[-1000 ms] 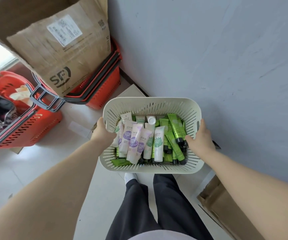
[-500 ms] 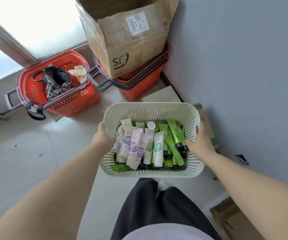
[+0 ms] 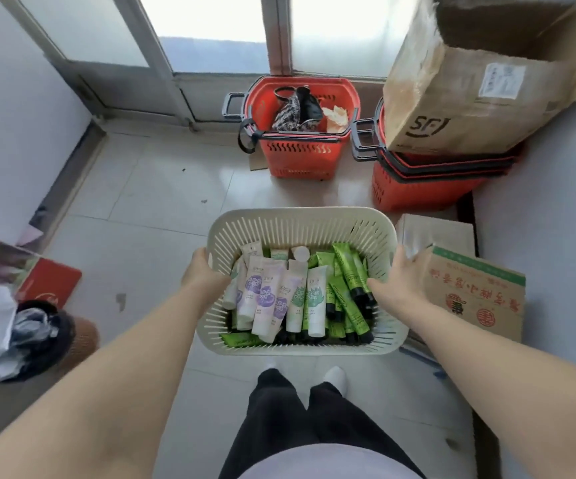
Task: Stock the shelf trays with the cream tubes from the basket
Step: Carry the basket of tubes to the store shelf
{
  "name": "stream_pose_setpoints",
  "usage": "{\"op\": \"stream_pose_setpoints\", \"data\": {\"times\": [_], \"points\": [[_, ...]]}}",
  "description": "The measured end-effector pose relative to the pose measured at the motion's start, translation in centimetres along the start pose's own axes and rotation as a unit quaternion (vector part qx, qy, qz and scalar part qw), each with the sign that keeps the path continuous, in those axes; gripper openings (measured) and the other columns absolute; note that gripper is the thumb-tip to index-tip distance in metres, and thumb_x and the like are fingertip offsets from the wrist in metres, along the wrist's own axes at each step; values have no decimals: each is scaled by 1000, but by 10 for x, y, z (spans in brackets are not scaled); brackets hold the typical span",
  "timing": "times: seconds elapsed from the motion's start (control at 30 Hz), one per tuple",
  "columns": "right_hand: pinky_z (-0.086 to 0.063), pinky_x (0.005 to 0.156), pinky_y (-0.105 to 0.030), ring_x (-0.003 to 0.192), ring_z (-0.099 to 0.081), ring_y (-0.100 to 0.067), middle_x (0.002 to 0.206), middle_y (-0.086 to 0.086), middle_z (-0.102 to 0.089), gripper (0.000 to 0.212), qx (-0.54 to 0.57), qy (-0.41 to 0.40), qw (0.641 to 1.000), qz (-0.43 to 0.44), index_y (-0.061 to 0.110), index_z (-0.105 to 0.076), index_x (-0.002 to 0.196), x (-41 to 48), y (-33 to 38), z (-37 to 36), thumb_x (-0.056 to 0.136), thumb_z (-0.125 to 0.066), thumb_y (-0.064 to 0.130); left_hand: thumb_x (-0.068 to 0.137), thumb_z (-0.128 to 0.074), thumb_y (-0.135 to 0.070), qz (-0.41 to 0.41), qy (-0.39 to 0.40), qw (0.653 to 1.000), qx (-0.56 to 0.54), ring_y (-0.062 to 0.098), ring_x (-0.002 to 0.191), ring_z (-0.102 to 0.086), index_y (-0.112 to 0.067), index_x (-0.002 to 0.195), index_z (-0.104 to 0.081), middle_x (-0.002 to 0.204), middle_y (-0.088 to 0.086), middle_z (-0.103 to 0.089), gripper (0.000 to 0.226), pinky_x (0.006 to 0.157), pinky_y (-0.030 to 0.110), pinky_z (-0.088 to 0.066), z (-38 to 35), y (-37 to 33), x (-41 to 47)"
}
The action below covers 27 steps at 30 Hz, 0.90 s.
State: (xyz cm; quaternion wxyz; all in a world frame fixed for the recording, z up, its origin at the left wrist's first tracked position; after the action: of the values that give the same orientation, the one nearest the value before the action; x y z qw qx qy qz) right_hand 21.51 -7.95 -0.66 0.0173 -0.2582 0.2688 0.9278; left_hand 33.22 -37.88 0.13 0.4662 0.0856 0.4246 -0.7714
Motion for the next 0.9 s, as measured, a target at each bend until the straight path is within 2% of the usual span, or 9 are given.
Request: {"op": "stream_pose_setpoints", "data": {"times": [0.07,0.23,0.33,0.47,0.57,0.63,0.7,0.8,0.9], "points": [[-46,91,-47,112,-50,-35,133,-18,-44,81,-16,27,999,17,21,-4,148,-13,25,-20,87,-58,21,83,-61,-6,20,-29,999,-29,20,83,-58,-25,126,-40,91,-3,-56,51,68,33,-48,27,40,-11],[-49,82,-44,96,-56,-33,112,-14,-58,67,-50,50,991,115,20,-21,141,-59,100,-86,85,-57,15,80,-64,-4,85,-78,989,-97,27,94,-60,-19,130,-40,98,3,-59,57,86,44,-52,101,148,-42],[-51,78,-46,88,-58,-31,107,-12,-57,70,-72,56,985,143,23,-19,143,-88,138,-126,85,-57,12,77,-67,-5,101,-108,982,-114,26,95,-59,-17,127,-44,100,2,-60,56,87,42,-51,136,203,-58],[-55,71,-49,79,-61,-30,95,-10,-58,66,-98,79,973,192,19,-27,139,-137,194,-202,82,-58,7,76,-69,-9,143,-161,963,-160,26,97,-57,-21,129,-45,98,-1,-56,60,90,41,-50,194,292,-86],[-54,64,-42,74,-62,-27,90,-6,-57,68,-133,102,959,227,23,-24,140,-172,230,-260,82,-59,10,76,-69,-12,181,-196,949,-167,26,90,-57,-25,125,-44,93,-2,-55,56,80,39,-52,233,353,-106],[-57,64,-44,73,-62,-27,93,-7,-57,70,-145,137,946,257,24,-23,140,-196,254,-296,83,-59,9,79,-68,-15,211,-228,936,-168,20,80,-55,-27,124,-43,88,-5,-54,54,66,32,-47,254,390,-125],[-57,64,-43,71,-61,-24,94,-8,-57,69,-153,164,929,295,22,-24,141,-218,277,-329,84,-60,10,80,-68,-15,247,-263,916,-177,19,79,-54,-26,128,-42,92,-2,-56,56,61,30,-42,273,423,-144],[-51,63,-37,75,-59,-25,98,-11,-60,68,-179,188,896,360,18,-23,141,-247,312,-373,85,-61,22,78,-67,-14,297,-295,884,-209,26,91,-58,-24,128,-43,105,3,-60,57,74,37,-52,300,466,-170],[-42,58,-31,74,-58,-25,96,-13,-62,69,-208,228,864,398,17,-21,142,-273,350,-416,86,-59,29,79,-67,-12,339,-332,848,-236,28,94,-58,-23,126,-43,107,4,-60,54,79,40,-53,326,504,-188]]}}
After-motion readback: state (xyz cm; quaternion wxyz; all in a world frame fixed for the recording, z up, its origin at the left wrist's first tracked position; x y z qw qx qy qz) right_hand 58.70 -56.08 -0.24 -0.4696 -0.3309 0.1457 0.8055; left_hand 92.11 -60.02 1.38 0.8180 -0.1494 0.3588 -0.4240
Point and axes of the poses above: each hand's wrist, its own x-axis towards the middle knuckle, its own z-axis out of the back of the hand, y = z × x, the point moved 1 cm from there along x, towards the middle knuckle
